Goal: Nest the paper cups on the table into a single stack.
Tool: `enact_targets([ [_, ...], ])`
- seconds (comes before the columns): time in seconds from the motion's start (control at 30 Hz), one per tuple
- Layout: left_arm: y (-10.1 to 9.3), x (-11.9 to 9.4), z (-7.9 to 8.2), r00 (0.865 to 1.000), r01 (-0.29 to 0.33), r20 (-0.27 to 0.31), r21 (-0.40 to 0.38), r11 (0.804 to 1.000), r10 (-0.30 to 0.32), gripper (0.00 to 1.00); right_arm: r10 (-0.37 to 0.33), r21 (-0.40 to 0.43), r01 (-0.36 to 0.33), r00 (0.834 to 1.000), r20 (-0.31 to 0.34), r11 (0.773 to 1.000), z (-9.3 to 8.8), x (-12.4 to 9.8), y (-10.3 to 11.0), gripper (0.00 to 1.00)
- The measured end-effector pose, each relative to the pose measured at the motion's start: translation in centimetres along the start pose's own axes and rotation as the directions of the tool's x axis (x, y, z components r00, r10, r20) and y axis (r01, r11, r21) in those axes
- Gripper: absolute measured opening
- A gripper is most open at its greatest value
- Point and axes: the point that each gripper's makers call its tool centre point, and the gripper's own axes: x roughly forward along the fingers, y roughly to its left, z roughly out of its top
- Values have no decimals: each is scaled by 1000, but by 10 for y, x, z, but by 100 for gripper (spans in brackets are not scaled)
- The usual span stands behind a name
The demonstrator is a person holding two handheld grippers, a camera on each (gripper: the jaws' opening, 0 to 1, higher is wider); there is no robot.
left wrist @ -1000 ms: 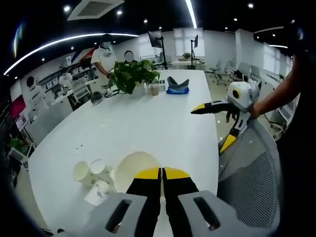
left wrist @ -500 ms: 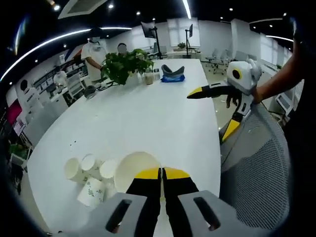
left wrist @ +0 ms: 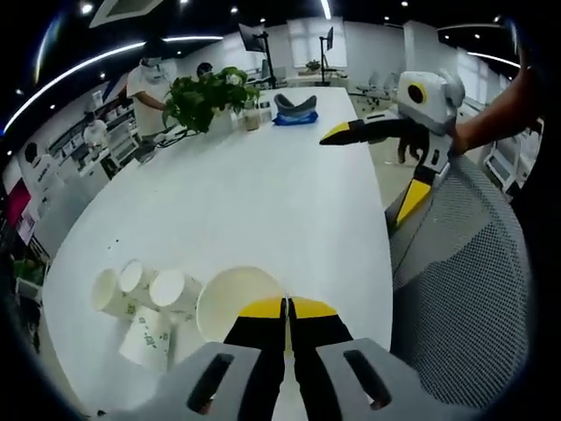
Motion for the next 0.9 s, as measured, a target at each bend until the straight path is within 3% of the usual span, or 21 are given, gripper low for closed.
enact_targets([
  [0.43,-9,8,-8,999,45,16,-42,998,-44,0,-6,-4,6,1000,-5,1000,-1,-1,-1,96],
  [0.9,-8,5,-7,999,33,23,-50,998,-32,0,-7,-5,7,1000,-9,1000,-2,-1,-1,95],
])
